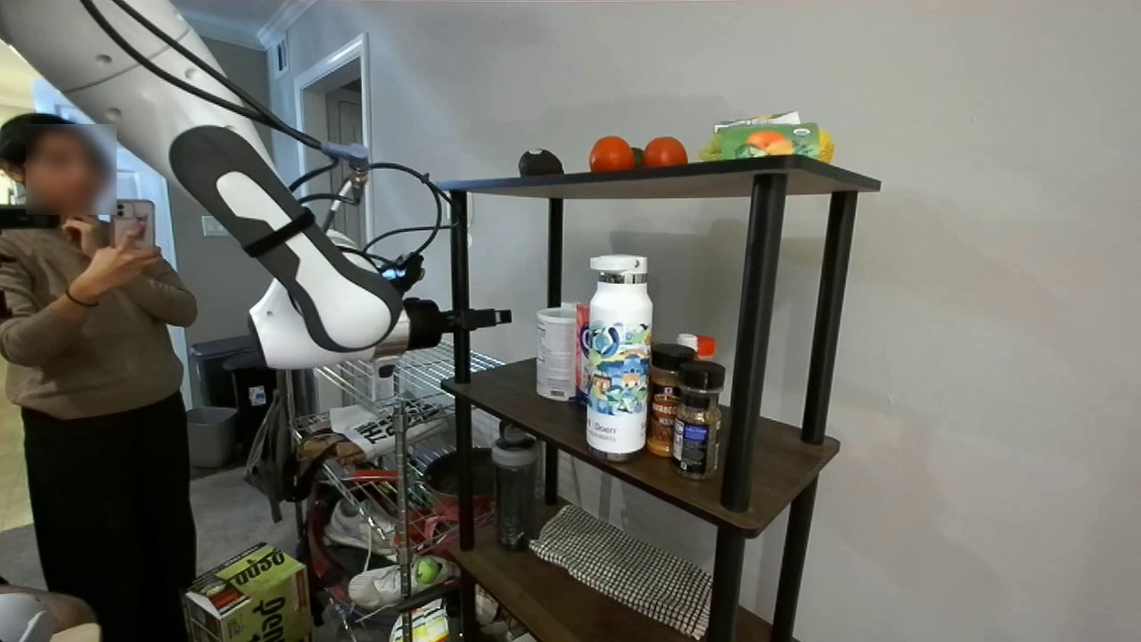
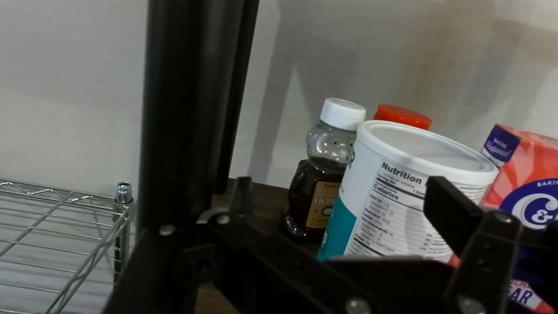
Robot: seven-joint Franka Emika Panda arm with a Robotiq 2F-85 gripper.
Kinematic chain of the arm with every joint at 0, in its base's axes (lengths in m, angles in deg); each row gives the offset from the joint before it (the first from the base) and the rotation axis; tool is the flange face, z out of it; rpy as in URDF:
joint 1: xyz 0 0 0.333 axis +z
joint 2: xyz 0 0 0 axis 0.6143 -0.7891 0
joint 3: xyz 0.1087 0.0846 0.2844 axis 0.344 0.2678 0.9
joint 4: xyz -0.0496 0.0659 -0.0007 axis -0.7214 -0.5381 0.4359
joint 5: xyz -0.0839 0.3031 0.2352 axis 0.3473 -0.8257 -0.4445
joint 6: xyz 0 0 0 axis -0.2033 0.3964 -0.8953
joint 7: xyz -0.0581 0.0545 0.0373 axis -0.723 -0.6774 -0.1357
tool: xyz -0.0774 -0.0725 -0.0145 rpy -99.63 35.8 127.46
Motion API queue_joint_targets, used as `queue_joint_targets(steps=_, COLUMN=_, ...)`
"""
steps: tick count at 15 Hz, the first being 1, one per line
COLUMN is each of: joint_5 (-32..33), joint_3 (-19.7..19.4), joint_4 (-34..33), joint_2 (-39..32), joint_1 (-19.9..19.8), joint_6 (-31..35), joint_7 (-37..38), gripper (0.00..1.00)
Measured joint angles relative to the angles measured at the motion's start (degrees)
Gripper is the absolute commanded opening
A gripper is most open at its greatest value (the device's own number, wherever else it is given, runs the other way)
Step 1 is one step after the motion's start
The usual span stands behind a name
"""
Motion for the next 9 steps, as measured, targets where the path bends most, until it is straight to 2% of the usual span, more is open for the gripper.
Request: queue_joint_targets(steps=9, joint_5=0.0, joint_3=-0.4, joint_4=-0.6, joint_2=-0.5, joint_1=-0.2, joint_6=0.0, joint_7=0.4, gripper=1.00)
